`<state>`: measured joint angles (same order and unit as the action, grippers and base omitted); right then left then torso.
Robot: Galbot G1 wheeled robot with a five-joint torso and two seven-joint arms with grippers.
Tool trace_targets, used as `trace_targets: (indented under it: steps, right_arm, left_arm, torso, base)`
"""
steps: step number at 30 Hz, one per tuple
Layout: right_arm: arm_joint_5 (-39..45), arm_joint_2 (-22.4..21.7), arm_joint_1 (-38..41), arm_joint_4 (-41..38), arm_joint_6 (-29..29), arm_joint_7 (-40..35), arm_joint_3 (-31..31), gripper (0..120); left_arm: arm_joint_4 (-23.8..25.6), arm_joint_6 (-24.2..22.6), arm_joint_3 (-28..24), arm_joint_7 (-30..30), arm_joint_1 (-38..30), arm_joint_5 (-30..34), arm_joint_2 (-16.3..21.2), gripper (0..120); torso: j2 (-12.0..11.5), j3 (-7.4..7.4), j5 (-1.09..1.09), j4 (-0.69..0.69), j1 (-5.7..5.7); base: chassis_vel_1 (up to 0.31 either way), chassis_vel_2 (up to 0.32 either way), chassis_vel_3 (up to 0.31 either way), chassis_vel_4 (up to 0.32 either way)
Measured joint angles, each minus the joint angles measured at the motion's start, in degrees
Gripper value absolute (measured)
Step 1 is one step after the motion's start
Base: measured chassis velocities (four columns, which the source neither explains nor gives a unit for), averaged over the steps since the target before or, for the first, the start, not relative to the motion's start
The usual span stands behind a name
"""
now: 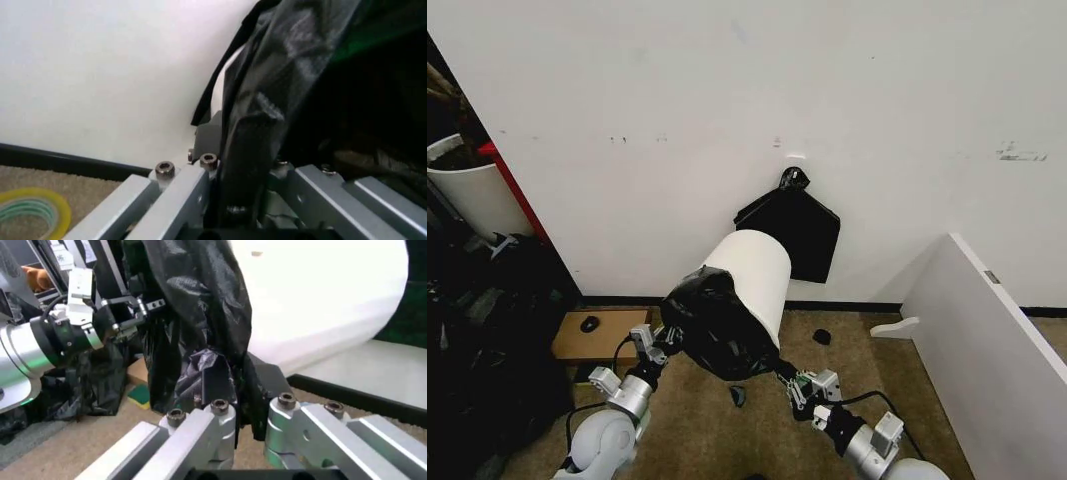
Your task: Place the garbage bag over the trash bin.
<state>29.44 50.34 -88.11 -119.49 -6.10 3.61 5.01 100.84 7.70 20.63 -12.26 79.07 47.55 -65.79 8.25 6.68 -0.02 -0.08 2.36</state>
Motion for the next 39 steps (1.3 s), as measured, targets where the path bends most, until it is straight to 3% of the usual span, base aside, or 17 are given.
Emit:
trace_targets:
  steps: [10,13,20,29,34,39]
  right_arm:
    - [-2.3,0.2,-0.8,-0.3,-1.0,1.4,-0.2,1]
    - [-2.9,0.2,-0.9,-0.3,-1.1,1.7,-0.2,7]
    - [-4.6,0.1,-1.6,0.1,-1.3,4.0,-0.3,38]
    - [-5.6,0.3,-2.1,0.2,-2.1,4.3,-0.3,67]
    - [-6.8,0.4,-2.6,-1.4,-2.4,-1.9,-0.7,88]
    - [-6.9,0.8,-2.9,-2.5,-1.4,-5.6,-1.4,99]
  left_arm:
    - [0.1,-0.3,-0.7,2.8,0.2,-1.5,-0.7,0]
    - [0.3,-0.4,-0.7,2.9,0.3,-1.5,-0.7,0]
    - [1.1,-0.4,-0.5,2.9,0.6,-1.4,-0.5,0]
    - [1.1,-0.3,-0.4,3.1,0.7,-1.2,-0.4,0]
    - [0.6,-0.2,-0.2,3.7,0.3,-1.0,-0.1,0]
    - [0.4,-0.2,-0.3,3.7,0.2,-0.9,0.0,0]
  torso:
    - [0.0,0.00,0.00,0.00,0.00]
    - [0.0,0.00,0.00,0.00,0.00]
    - [0.0,0.01,-0.01,0.00,0.00]
    - [0.0,0.00,-0.01,0.00,0.00]
    - [0.0,0.01,0.00,0.01,0.00]
    - [0.0,0.00,0.00,-0.01,0.00]
  base:
    - [0.000,0.000,0.000,0.000]
    - [0.000,0.000,0.000,0.000]
    - [0.000,0.000,0.000,0.000]
    - [0.000,0.000,0.000,0.000]
    - [0.000,0.000,0.000,0.000]
    - [0.000,0.000,0.000,0.000]
